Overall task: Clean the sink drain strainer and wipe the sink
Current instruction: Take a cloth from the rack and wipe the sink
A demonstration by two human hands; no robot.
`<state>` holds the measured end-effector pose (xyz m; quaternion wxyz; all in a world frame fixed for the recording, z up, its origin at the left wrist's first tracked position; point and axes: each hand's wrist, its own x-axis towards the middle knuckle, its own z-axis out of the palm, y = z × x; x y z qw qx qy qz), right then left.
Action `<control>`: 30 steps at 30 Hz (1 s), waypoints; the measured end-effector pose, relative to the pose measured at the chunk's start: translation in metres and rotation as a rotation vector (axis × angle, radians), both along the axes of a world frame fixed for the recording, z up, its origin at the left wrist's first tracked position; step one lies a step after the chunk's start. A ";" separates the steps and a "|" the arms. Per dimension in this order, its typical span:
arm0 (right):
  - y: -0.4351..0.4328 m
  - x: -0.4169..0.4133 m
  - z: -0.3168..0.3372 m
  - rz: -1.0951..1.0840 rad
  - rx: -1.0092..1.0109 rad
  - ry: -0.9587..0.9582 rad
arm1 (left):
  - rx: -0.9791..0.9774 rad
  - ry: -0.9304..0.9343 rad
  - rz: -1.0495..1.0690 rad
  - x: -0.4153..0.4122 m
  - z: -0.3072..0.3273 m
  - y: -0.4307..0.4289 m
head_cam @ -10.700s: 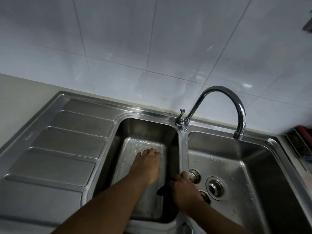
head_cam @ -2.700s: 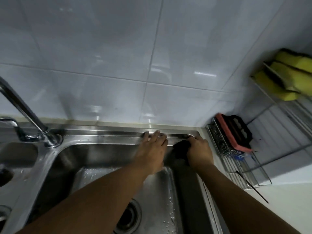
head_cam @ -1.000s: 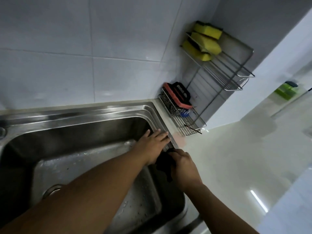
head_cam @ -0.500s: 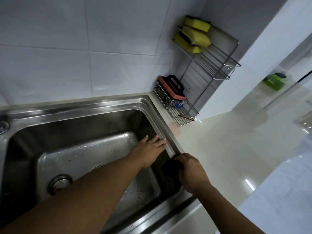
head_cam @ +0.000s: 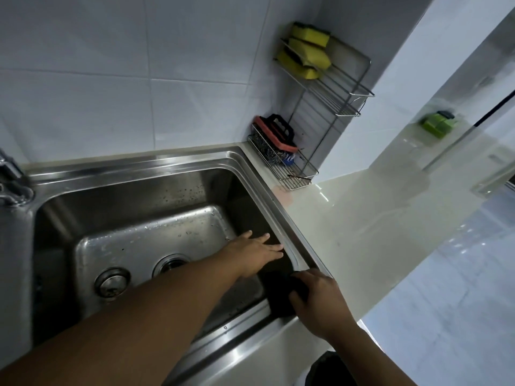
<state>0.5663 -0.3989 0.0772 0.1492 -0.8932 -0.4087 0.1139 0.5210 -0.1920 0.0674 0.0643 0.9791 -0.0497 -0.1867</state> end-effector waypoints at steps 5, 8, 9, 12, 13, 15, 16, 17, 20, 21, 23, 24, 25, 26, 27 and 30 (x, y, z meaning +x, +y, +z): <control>0.007 -0.023 0.000 0.058 -0.008 0.075 | -0.005 0.056 0.056 -0.023 -0.007 0.006; 0.007 -0.031 -0.002 0.035 0.004 0.079 | -0.005 0.105 0.157 -0.051 -0.012 0.020; 0.007 -0.031 -0.002 0.020 0.013 0.076 | -0.017 0.133 0.196 -0.060 -0.013 0.026; 0.009 -0.038 0.002 0.043 0.014 0.089 | -0.057 0.184 0.284 -0.088 -0.013 0.041; 0.011 -0.042 0.003 0.069 0.012 0.095 | -0.062 0.174 0.305 -0.094 -0.012 0.045; 0.014 -0.054 0.006 0.120 0.003 0.111 | -0.068 0.149 0.327 -0.099 -0.008 0.050; 0.016 -0.061 0.007 0.143 0.000 0.117 | -0.070 0.135 0.326 -0.099 -0.006 0.051; 0.018 -0.069 0.007 0.161 0.004 0.120 | -0.069 0.115 0.313 -0.098 -0.003 0.051; 0.028 -0.091 0.006 0.235 0.044 0.130 | -0.056 0.038 0.252 -0.092 0.005 0.051; 0.031 -0.096 0.005 0.271 0.063 0.139 | -0.051 0.028 0.240 -0.091 0.006 0.052; 0.036 -0.100 0.005 0.313 0.070 0.148 | -0.054 0.017 0.232 -0.092 0.007 0.055; 0.037 -0.099 0.005 0.315 0.064 0.144 | -0.054 0.016 0.227 -0.094 0.006 0.058; 0.037 -0.098 0.005 0.308 0.059 0.130 | -0.045 0.022 0.221 -0.098 0.006 0.062; 0.037 -0.097 0.004 0.296 0.054 0.109 | -0.031 0.033 0.216 -0.103 0.005 0.065; 0.037 -0.097 0.003 0.284 0.054 0.088 | -0.019 0.048 0.222 -0.110 0.003 0.070; 0.040 -0.108 0.000 0.282 0.055 0.083 | 0.005 0.061 0.301 -0.133 -0.003 0.084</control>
